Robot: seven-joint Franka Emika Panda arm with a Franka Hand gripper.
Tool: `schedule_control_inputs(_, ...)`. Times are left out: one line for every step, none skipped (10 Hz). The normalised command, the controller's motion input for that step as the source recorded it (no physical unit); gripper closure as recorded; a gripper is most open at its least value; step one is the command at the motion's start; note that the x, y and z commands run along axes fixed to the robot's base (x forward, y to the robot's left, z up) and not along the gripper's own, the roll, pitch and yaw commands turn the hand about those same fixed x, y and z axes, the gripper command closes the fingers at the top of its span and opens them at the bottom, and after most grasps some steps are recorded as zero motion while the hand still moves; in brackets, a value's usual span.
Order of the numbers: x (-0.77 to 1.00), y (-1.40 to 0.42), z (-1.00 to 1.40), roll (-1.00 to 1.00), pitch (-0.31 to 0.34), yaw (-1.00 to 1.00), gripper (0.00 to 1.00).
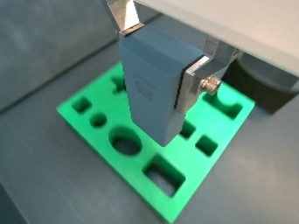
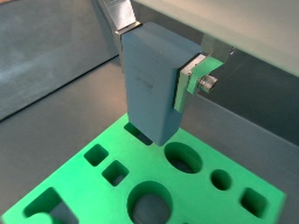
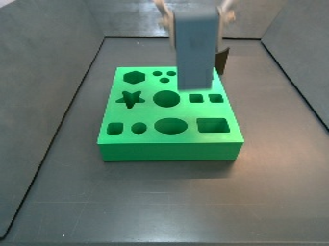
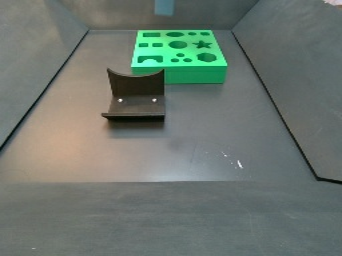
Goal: Insert the rectangle object.
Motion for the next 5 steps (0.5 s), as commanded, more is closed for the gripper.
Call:
schedule_control_inputs(1.00,-0.14,-0.55,0.08,-0.001,0.00,1.00)
schedule_control_inputs(0.88,-0.27,-0.46,0.30,0.206,0.00,1.00)
schedule_control_inputs(0.77,-0.29,-0.11,0.20,0.284,0.00,1.00)
schedule_control_inputs(0.66,-0.30,-0.07,0.14,0.243,0.00,1.00)
schedule_control_inputs(0.57,-0.23,-0.08,0.10,0.216,0.00,1.00)
